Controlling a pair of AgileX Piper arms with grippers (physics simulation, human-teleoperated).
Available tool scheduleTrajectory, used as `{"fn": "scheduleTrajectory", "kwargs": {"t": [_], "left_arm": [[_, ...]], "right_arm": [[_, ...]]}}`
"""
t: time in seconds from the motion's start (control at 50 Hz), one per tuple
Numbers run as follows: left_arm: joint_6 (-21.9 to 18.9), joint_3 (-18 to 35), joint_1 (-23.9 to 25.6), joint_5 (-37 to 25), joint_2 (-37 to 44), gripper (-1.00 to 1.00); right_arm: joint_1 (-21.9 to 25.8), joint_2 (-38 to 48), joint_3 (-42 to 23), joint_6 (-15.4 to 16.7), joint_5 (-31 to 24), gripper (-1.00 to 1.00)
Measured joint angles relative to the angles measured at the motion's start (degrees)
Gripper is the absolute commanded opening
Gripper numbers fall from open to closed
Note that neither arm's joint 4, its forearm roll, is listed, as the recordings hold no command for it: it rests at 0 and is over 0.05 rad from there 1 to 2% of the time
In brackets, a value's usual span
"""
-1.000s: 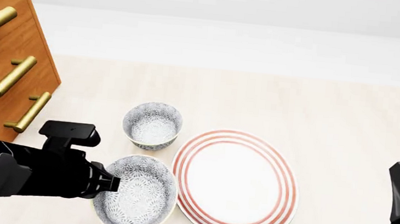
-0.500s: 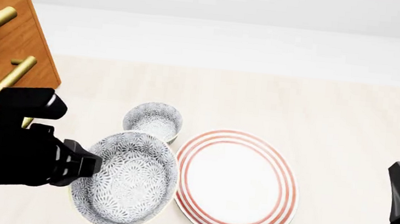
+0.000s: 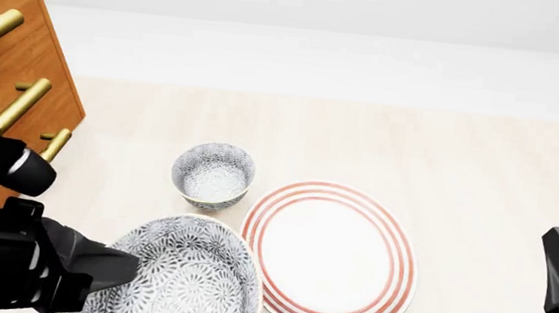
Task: Stack the bowl in the middle on the bowl at the back.
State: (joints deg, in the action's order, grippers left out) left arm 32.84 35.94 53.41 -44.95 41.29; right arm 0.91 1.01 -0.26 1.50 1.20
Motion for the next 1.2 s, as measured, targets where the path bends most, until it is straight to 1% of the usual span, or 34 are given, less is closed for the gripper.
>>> {"fn": "scheduleTrajectory", "kwargs": {"t": [0.18,0.38,0.66,0.9,1.08,1.1,1.2], "left_arm": [[0.64,-0.32,5.63,-0.71,-0.83,-1.0],[0.19,-2.44,8.8,-0.39,-0.55,-1.0],[-1.23,-7.2,10.29,1.83,0.94,-1.0],[-1.72,-11.33,9.71,4.89,1.88,-1.0],[-1.76,-13.4,9.59,6.72,2.6,-1.0],[-1.76,-13.54,9.6,6.86,2.67,1.0],[-2.03,-13.85,9.46,7.16,2.87,1.0]], "right_arm": [[0.06,-0.06,-0.02,0.06,-0.07,1.0],[0.1,-0.06,-0.02,0.08,-0.07,1.0],[0.13,-0.07,0.0,0.06,-0.1,1.0],[0.1,0.04,0.0,0.02,0.02,1.0],[0.06,-0.11,-0.03,0.07,-0.12,1.0],[0.06,-0.13,-0.04,0.07,-0.14,1.0],[0.06,-0.22,-0.04,0.06,-0.23,1.0]]}}
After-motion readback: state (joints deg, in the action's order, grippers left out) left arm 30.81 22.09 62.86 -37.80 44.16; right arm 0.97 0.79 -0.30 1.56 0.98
